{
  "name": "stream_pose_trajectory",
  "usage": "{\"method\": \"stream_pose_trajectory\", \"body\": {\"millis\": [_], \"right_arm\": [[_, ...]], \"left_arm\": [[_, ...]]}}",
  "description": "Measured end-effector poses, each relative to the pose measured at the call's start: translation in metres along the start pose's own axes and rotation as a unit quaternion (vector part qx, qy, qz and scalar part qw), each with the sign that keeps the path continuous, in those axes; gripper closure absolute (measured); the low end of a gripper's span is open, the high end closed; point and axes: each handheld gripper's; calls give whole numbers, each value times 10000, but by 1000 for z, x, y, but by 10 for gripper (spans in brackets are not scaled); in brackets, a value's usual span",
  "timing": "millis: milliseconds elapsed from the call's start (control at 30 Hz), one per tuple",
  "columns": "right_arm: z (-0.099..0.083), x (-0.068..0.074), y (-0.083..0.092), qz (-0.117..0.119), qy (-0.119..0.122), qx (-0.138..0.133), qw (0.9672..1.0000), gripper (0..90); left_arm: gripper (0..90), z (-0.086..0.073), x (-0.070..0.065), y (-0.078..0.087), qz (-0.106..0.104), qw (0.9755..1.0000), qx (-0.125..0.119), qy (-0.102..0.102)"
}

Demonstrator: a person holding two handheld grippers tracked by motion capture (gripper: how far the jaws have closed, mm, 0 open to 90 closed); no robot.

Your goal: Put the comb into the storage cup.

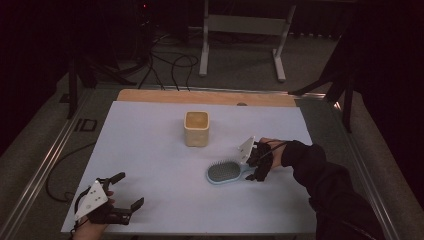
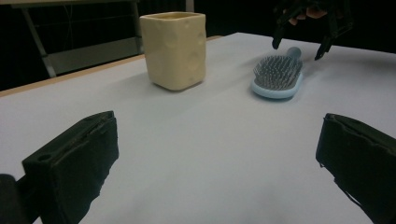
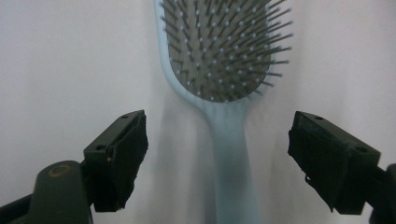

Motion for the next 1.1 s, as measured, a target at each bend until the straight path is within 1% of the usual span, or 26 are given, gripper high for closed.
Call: {"method": "stream_pose_trajectory", "body": {"millis": [67, 133, 167, 233, 267, 333, 400, 500, 600, 733, 767, 833, 933, 967, 1000, 1033, 1100], "right_arm": [[1, -1, -1, 32, -24, 42, 10000, 198], [1, -2, -3, 67, 72, 63, 9999, 202], [2, -2, -4, 87, 57, 126, 9999, 205], [2, -2, -5, 98, 96, 133, 9998, 207], [4, -3, -6, 161, 87, 197, 9996, 210], [4, -4, -8, 188, 150, 215, 9995, 212], [5, -4, -11, 189, 172, 309, 9992, 215], [6, -4, -12, 238, 188, 328, 9990, 216], [6, -6, -16, 150, 245, 463, 9985, 229], [8, -5, -17, 218, 306, 549, 9978, 246], [8, -6, -18, 209, 368, 538, 9977, 255], [9, -6, -18, 196, 340, 524, 9979, 268], [9, -5, -20, 152, 459, 552, 9973, 319], [9, -5, -20, 80, 462, 530, 9975, 363], [9, -4, -20, -29, 450, 460, 9979, 485], [9, -4, -21, -105, 450, 445, 9979, 486], [8, -4, -21, -91, 502, 458, 9976, 504]], "left_arm": [[0, 0, 0, 0, 2, 10000, -4, 2], [0, 0, 0, 0, 0, 10000, -4, 1], [0, 0, 0, 0, -6, 10000, -10, 4], [0, 0, 0, 0, -1, 10000, 2, 3], [0, 0, 0, 0, 1, 10000, 4, 4], [0, 0, 1, 0, -8, 10000, -5, 6], [0, 0, 1, 0, -5, 10000, -3, 18], [0, 0, 1, 0, -9, 10000, 0, 21], [0, 0, 0, 0, -13, 10000, -21, 19], [0, 0, 0, 0, -19, 10000, -16, 15], [0, 0, 0, 0, -21, 10000, -6, 17], [0, 0, 0, 0, -24, 10000, -9, -4], [0, 0, 0, 0, -26, 10000, -18, 8], [0, 0, 0, 0, -30, 10000, -6, 13], [0, 0, 0, 0, -30, 10000, -3, 7], [0, 0, 0, 0, -30, 10000, -3, 7], [0, 0, 0, 0, -39, 10000, -17, 5]]}}
Point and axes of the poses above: each handheld gripper's, and its own axes: y roughly backward along the jaws, z roughly out of its top, x roughly to its left, and after that the axes turned 10 degrees about -z, right-handed
